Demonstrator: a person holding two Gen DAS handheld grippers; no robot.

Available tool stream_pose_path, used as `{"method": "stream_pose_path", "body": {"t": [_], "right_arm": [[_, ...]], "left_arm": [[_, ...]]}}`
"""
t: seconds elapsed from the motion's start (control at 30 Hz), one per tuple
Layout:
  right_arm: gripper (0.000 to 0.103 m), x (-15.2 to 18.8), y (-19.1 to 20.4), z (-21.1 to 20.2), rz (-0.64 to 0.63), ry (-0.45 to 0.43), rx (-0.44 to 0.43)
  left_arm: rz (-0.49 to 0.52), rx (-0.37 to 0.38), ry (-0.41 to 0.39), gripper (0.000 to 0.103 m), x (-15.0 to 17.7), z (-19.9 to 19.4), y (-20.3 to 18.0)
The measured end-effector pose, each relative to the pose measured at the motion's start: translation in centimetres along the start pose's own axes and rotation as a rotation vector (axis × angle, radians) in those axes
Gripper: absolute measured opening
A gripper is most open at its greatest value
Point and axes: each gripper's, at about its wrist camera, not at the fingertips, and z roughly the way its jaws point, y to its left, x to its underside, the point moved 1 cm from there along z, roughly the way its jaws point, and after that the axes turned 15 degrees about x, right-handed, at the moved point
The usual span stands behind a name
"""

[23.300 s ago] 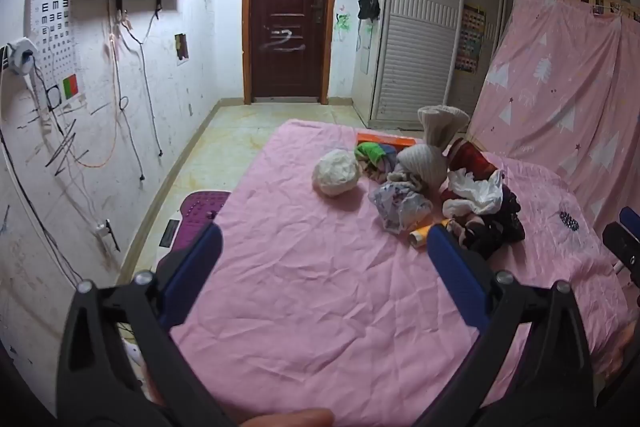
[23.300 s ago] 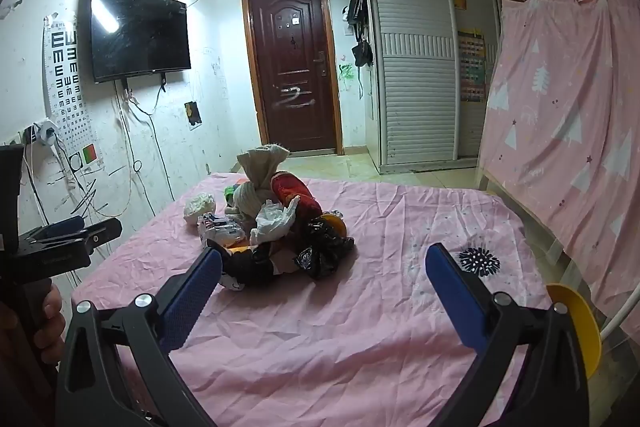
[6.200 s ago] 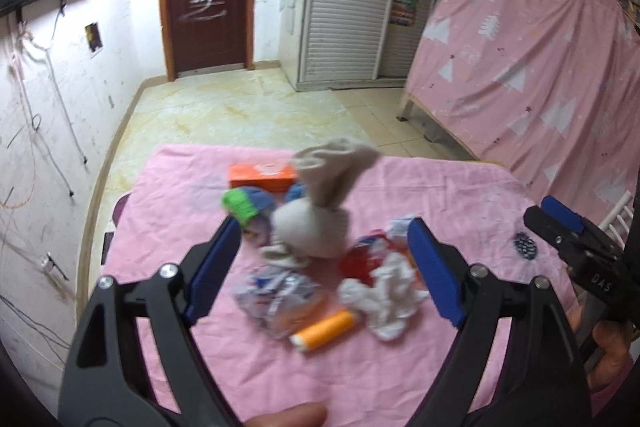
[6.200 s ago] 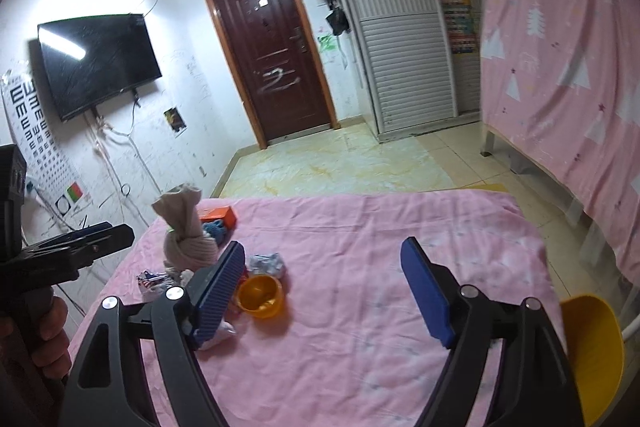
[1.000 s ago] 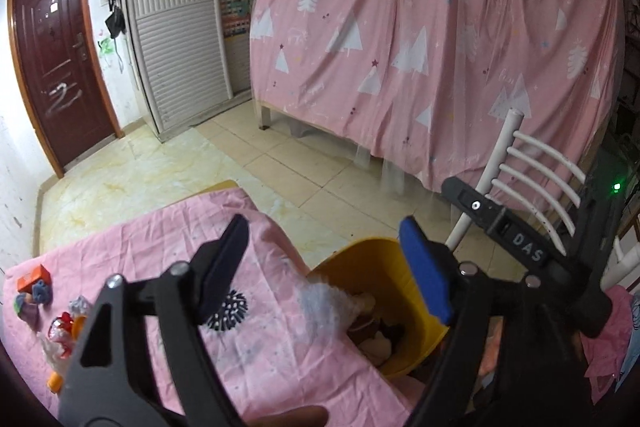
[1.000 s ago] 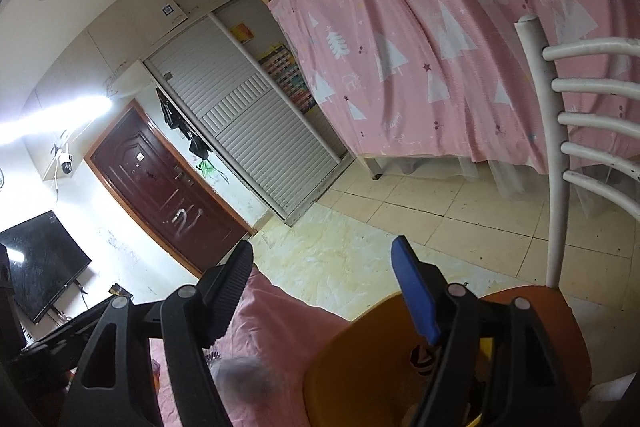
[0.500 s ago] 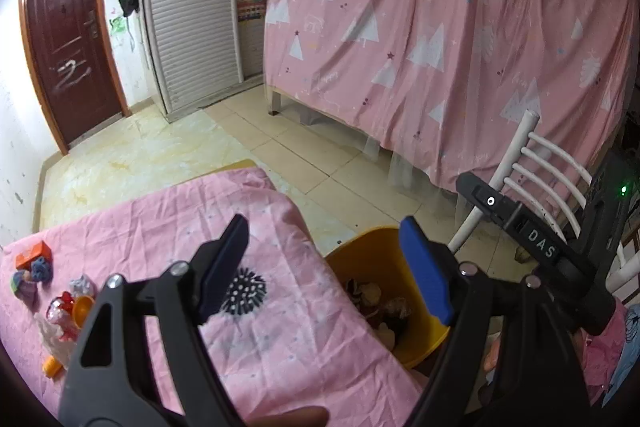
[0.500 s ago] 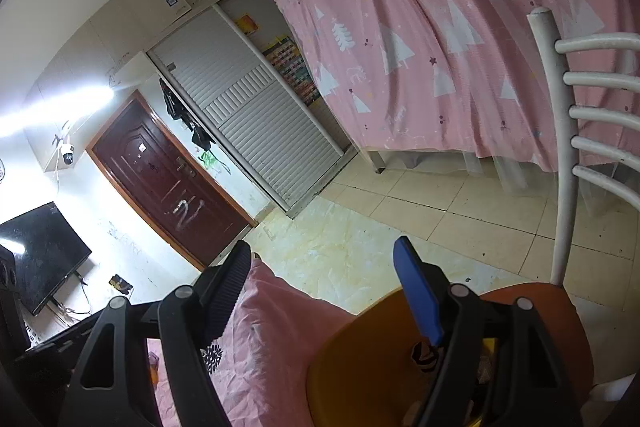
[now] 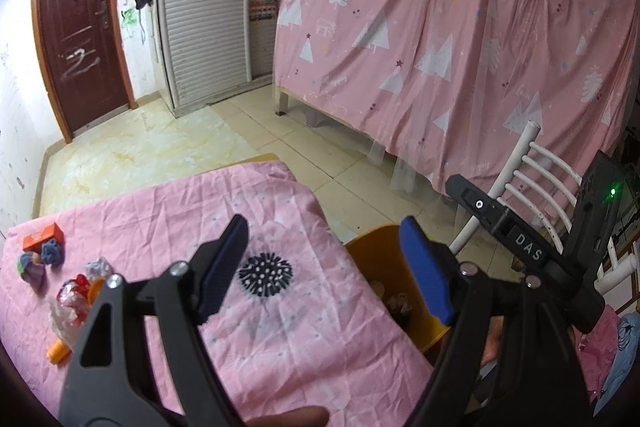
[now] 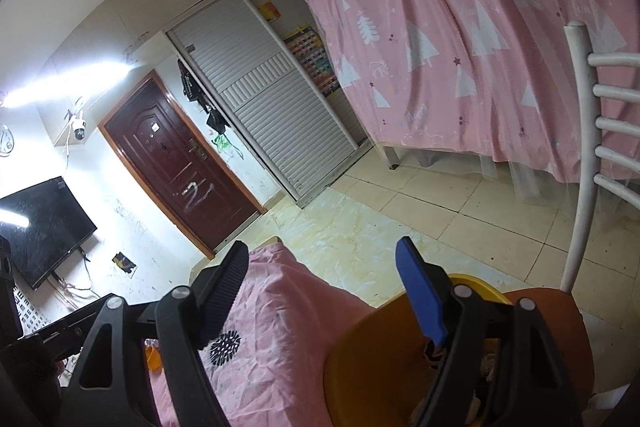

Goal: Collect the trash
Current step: 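Move both grippers back over the items on the bed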

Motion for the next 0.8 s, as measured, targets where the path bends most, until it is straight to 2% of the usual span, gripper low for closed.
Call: {"method": "stream_pose_path", "body": {"t": [0.37, 0.53, 0.8], "right_arm": [[0.072, 1.1, 3.3, -0.3, -0.079, 0.011, -0.033], [0.072, 2.3, 6.0, 0.0, -0.14, 0.03, -0.057], [0.072, 4.4, 9.8, 0.5, -0.204, 0.069, -0.091]], "left_arm": [[-0.052, -0.012, -0.022, 0.075, 0.8, -2.3, 2.7], [-0.085, -0.036, -0.036, 0.079, 1.4, -3.8, 4.8], [-0.147, -0.079, -0.058, 0.08, 2.4, -6.3, 8.4]]}}
